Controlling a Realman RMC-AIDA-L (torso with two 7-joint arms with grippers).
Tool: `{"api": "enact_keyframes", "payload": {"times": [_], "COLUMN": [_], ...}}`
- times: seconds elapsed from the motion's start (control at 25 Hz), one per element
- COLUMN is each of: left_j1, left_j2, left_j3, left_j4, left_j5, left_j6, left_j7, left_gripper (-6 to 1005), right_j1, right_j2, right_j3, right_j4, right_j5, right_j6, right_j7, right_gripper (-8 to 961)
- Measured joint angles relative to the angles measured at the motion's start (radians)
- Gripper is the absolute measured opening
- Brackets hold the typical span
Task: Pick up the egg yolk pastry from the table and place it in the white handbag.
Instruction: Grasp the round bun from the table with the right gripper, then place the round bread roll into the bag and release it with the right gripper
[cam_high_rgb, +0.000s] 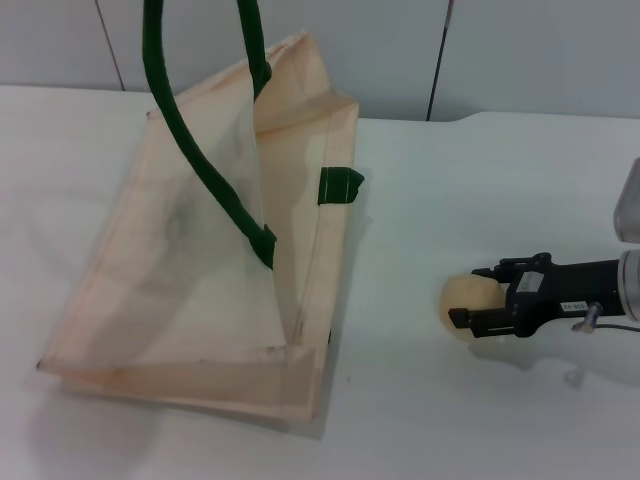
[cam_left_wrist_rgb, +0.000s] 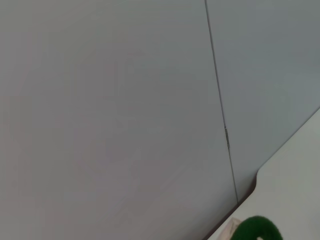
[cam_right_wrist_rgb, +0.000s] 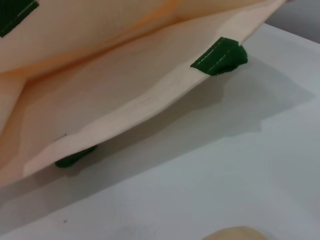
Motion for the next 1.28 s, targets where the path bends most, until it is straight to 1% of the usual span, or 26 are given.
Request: {"api": "enact_keyframes", "payload": {"times": [0.2,0.36,0.76,0.84,1.04,1.28], "left_j1": [0.0,0.0,0.001,0.001,0.001,-0.004], "left_j2": [0.0,0.001,0.0,0.0,0.001,0.001], "left_j3": [0.0,0.0,0.0,0.0,0.0,0.002], "left_j4": [0.0,0.0,0.0,0.0,0.011,0.014], "left_j5": [0.0,-0.002,-0.007,-0.008,-0.029,-0.056], "left_j6": [0.0,0.0,0.0,0.0,0.0,0.0], "left_j7": [0.0,0.0,0.0,0.001,0.001,0.003], "left_gripper": [113,113,113,113,113,113], "right_j1": [0.006,0.021,0.092,0.102,0.134,0.186], "right_j2": [-0.001,-0.001,-0.002,-0.002,-0.002,0.006], "right_j3": [0.0,-0.001,0.011,0.007,0.003,0.003], "right_j4": [-0.003,-0.006,-0.01,-0.011,-0.038,-0.035], "right_j5": [-0.003,-0.002,0.027,0.059,0.158,0.174], "right_j6": [0.002,0.004,0.061,0.097,0.242,0.25], "right_j7": [-0.001,-0.002,-0.009,-0.021,-0.067,-0.092], "right_gripper": [750,748,718,711,678,638]}}
